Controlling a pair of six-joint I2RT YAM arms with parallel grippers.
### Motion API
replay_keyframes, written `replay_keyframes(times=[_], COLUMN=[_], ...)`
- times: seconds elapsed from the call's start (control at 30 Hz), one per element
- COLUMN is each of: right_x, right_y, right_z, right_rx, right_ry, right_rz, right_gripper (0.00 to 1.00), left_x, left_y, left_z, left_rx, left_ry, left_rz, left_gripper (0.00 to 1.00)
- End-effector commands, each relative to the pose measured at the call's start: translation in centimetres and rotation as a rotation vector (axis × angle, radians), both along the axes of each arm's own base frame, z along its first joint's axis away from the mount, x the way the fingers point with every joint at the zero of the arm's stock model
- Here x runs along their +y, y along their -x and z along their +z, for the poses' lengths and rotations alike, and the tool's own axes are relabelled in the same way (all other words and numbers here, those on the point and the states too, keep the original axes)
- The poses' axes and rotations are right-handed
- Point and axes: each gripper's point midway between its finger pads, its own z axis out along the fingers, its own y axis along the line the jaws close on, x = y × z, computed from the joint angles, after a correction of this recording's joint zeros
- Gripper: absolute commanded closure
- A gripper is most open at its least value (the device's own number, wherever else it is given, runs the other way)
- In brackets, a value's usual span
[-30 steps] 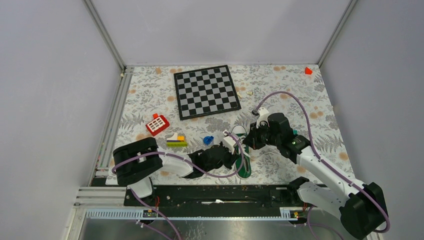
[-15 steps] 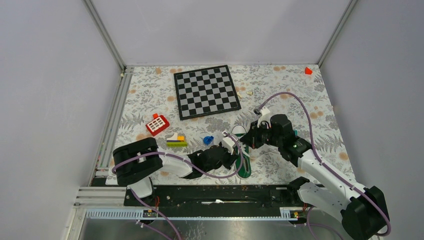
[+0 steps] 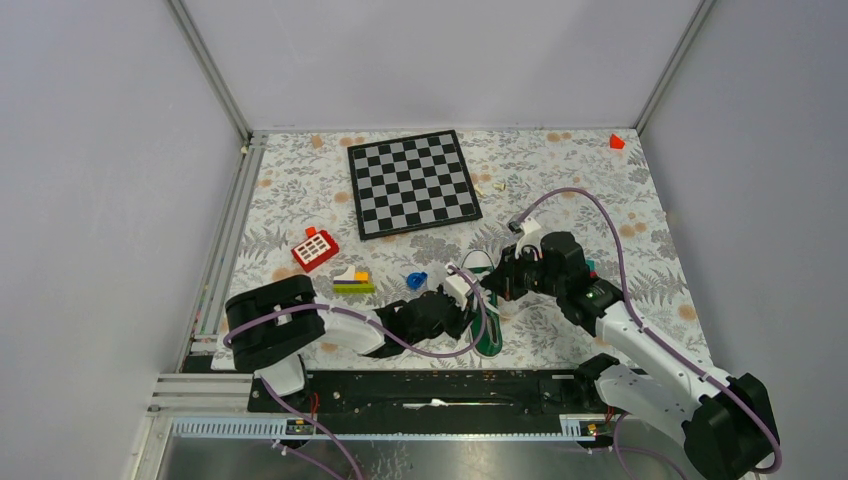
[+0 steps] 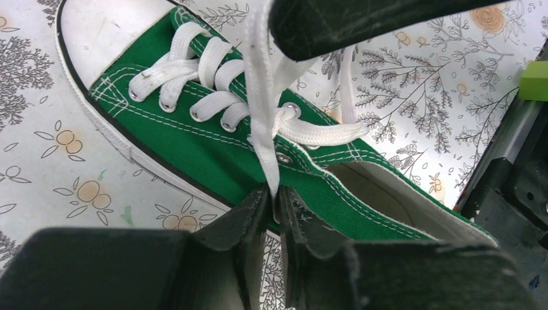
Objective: Tie the shoes
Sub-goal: Wrap the shoelace around the shoelace.
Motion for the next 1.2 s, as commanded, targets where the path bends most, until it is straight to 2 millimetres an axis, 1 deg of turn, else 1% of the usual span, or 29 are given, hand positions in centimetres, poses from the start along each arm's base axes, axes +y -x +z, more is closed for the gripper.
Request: replay_keyframes(times=[0.0, 0.13, 0.3, 0.4, 0.57, 0.77, 0.93, 1.03, 1.17], right_x=[0.1, 0.1, 0.1, 0.1, 0.0, 0.1, 0.1, 0.0, 0.1], right_y=[-0.1, -0.2, -0.2, -0.3, -0.4, -0.4, -0.3, -0.3, -0.4], right_z=[0.7, 0.9, 0.7, 0.7, 0.8, 1.0, 0.8, 0.8, 0.8], right_rx=[-0.028, -0.036, -0.035, -0.035, -0.040, -0.041, -0.038, -0.037, -0.036], right_ry=[-0.015, -0.012, -0.006, 0.000, 0.001, -0.003, -0.001, 0.001, 0.001], right_rz=[0.012, 0.015, 0.017, 0.019, 0.018, 0.021, 0.019, 0.018, 0.018], right_gripper=[1.00, 1.00, 1.00, 1.00, 1.00, 1.00, 1.00, 1.00, 1.00], left_x=[0.5, 1.4, 2.6, 3.3, 3.3, 2.8, 2.1, 1.5, 0.2], left_y=[-0.4, -0.7, -1.0, -1.5, -2.0, -2.0, -2.5, -2.7, -3.0], left_z=[1.1, 1.4, 2.3, 3.3, 5.1, 6.0, 7.6, 8.1, 8.0], left_rx=[-0.035, -0.054, -0.080, -0.117, -0.154, -0.161, -0.186, -0.197, -0.200], left_ry=[-0.015, -0.039, -0.062, -0.063, -0.022, 0.028, 0.088, 0.092, 0.080], left_rz=[0.018, 0.039, 0.061, 0.088, 0.110, 0.108, 0.146, 0.158, 0.152], left_gripper=[0.77, 0.62, 0.50, 0.42, 0.39, 0.37, 0.37, 0.37, 0.36])
